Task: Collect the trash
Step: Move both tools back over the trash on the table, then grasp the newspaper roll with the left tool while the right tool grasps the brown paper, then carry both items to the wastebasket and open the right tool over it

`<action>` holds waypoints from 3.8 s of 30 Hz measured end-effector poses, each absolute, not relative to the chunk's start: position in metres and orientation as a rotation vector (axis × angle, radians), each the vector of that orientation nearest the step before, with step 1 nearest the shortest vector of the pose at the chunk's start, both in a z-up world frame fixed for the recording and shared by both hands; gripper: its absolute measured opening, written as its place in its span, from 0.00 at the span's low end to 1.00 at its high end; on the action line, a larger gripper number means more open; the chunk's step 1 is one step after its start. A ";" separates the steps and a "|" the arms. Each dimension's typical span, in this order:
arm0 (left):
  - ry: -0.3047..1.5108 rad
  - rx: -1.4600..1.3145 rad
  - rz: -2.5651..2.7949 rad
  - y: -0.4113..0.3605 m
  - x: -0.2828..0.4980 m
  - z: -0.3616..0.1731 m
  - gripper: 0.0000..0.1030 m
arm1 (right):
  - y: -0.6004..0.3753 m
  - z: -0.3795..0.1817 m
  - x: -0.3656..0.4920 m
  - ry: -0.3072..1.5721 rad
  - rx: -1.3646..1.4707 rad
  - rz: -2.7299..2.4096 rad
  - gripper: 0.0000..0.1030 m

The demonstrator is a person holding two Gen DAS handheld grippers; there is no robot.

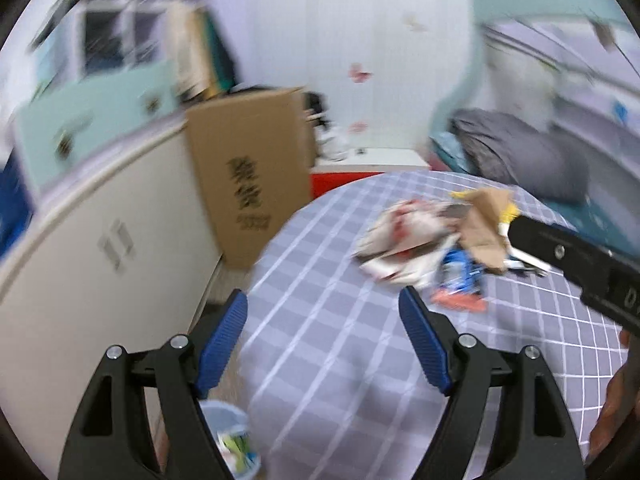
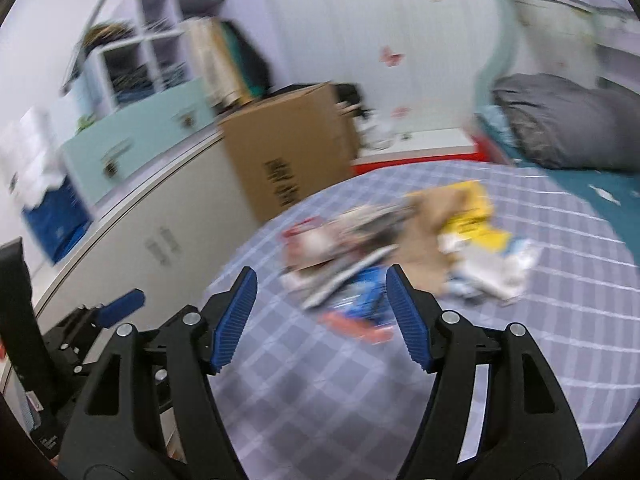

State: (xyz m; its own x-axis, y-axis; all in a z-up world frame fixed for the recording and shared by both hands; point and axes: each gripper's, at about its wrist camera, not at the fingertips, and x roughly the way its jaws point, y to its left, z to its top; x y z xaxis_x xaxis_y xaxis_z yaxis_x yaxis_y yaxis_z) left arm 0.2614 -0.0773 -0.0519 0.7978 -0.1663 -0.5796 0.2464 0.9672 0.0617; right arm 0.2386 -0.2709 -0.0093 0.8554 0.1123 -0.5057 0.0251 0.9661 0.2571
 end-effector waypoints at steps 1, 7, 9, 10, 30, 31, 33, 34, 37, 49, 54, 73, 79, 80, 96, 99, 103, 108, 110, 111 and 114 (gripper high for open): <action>0.595 0.186 -0.245 -0.098 0.266 -0.049 0.74 | -0.284 -0.009 0.239 0.540 0.272 0.024 0.65; 0.575 0.407 -0.309 -0.183 0.297 -0.046 0.74 | -0.349 -0.017 0.251 0.542 0.337 -0.067 0.65; 0.599 0.455 -0.311 -0.205 0.312 -0.047 0.74 | -0.359 -0.021 0.255 0.551 0.348 -0.078 0.65; 0.604 0.461 -0.308 -0.211 0.317 -0.047 0.74 | -0.364 -0.023 0.259 0.558 0.351 -0.080 0.65; 0.795 0.683 -0.320 -0.276 0.396 -0.083 0.20 | -0.381 -0.037 0.338 0.694 0.435 0.008 0.65; 0.771 0.663 -0.318 -0.273 0.394 -0.078 0.19 | -0.379 -0.036 0.340 0.698 0.429 0.012 0.65; 0.747 0.603 -0.335 -0.266 0.393 -0.067 0.15 | -0.373 -0.035 0.347 0.715 0.414 0.026 0.65; 0.732 0.567 -0.340 -0.261 0.394 -0.060 0.14 | -0.371 -0.035 0.349 0.720 0.416 0.031 0.65; 0.687 0.482 -0.340 -0.247 0.392 -0.042 0.10 | -0.367 -0.038 0.358 0.756 0.436 0.055 0.65; 0.577 0.161 -0.375 -0.177 0.369 -0.001 0.06 | -0.339 -0.032 0.362 0.734 0.393 0.092 0.07; 0.552 0.021 -0.395 -0.146 0.358 0.008 0.06 | -0.325 -0.011 0.347 0.674 0.365 0.112 0.04; 0.522 -0.360 -0.503 -0.078 0.314 0.007 0.06 | -0.275 0.065 0.273 0.525 0.301 0.166 0.04; 0.479 -0.362 -0.449 -0.040 0.294 0.025 0.06 | -0.226 0.085 0.266 0.520 0.259 0.251 0.04; 0.475 -0.366 -0.435 -0.032 0.291 0.026 0.06 | -0.215 0.086 0.266 0.522 0.254 0.269 0.04; 0.543 -0.395 -0.029 0.182 0.264 -0.028 0.06 | 0.010 0.024 0.288 0.686 0.120 0.569 0.04; 0.597 -0.406 0.071 0.224 0.267 -0.063 0.06 | 0.047 -0.011 0.298 0.750 0.087 0.592 0.04; 0.676 -0.433 0.169 0.265 0.277 -0.112 0.06 | 0.091 -0.071 0.315 0.863 0.058 0.599 0.04; 0.787 -0.459 0.258 0.304 0.290 -0.179 0.06 | 0.126 -0.142 0.333 1.010 0.040 0.595 0.05; 0.829 -0.470 0.271 0.313 0.294 -0.200 0.06 | 0.134 -0.173 0.338 1.078 0.042 0.587 0.05; 0.850 -0.475 0.274 0.316 0.295 -0.212 0.06 | 0.137 -0.187 0.340 1.108 0.030 0.576 0.05; 0.924 -0.475 0.287 0.323 0.300 -0.249 0.06 | 0.142 -0.217 0.345 1.170 0.013 0.550 0.07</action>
